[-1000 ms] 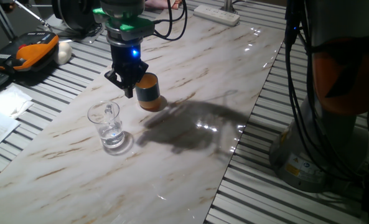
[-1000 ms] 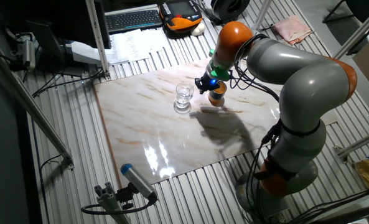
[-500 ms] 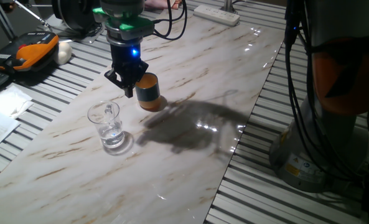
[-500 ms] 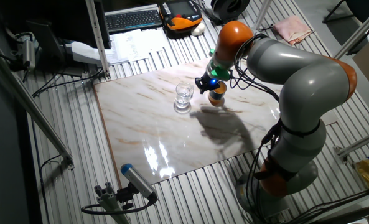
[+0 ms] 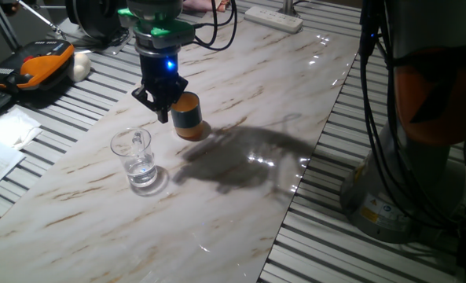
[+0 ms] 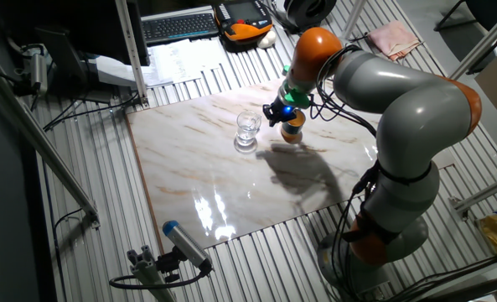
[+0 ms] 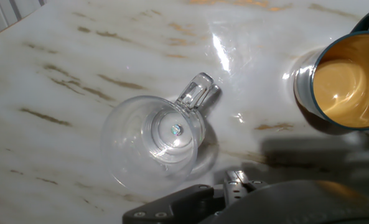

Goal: Pour the water from one cup into another empty cup

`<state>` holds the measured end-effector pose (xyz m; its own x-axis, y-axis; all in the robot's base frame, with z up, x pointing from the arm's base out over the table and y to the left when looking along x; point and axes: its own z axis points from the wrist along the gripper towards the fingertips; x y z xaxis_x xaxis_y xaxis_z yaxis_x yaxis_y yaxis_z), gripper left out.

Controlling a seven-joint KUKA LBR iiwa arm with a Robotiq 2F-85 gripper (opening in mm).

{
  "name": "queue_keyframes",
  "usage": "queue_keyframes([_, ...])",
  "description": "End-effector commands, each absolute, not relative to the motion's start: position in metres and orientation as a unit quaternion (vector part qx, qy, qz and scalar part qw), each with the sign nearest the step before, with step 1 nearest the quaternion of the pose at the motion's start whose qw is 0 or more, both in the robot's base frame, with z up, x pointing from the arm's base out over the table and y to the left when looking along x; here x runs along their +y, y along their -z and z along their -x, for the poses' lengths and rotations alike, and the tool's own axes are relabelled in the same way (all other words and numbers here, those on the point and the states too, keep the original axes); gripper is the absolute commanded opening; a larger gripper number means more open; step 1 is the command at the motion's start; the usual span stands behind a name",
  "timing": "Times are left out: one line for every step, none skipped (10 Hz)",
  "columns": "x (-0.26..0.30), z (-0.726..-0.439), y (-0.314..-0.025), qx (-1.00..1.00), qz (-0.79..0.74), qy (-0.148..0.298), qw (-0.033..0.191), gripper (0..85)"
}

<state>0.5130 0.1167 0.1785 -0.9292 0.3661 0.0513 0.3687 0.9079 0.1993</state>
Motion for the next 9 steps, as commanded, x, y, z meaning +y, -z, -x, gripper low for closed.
queue_keyframes([0.1169, -0.513, -0.1786, -0.976, 0.187, 0.106, 0.008, 0.0])
queue_keyframes([0.1169, -0.513, -0.1786, -0.977, 0.186, 0.107, 0.009, 0.0])
queue_keyframes([0.1169, -0.513, -0.1786, -0.976, 0.189, 0.105, 0.01, 0.0])
queue_keyframes([0.1169, -0.513, -0.1786, -0.976, 0.189, 0.11, 0.011, 0.0])
queue_keyframes([0.1169, -0.513, -0.1786, -0.976, 0.189, 0.11, 0.01, 0.0])
queue_keyframes([0.1169, -0.513, -0.1786, -0.976, 0.19, 0.11, 0.009, 0.0])
queue_keyframes([0.1169, -0.513, -0.1786, -0.975, 0.191, 0.11, 0.008, 0.0])
queue_keyframes([0.1169, -0.513, -0.1786, -0.975, 0.191, 0.109, 0.007, 0.0])
queue_keyframes([0.1169, -0.513, -0.1786, -0.975, 0.191, 0.109, 0.007, 0.0])
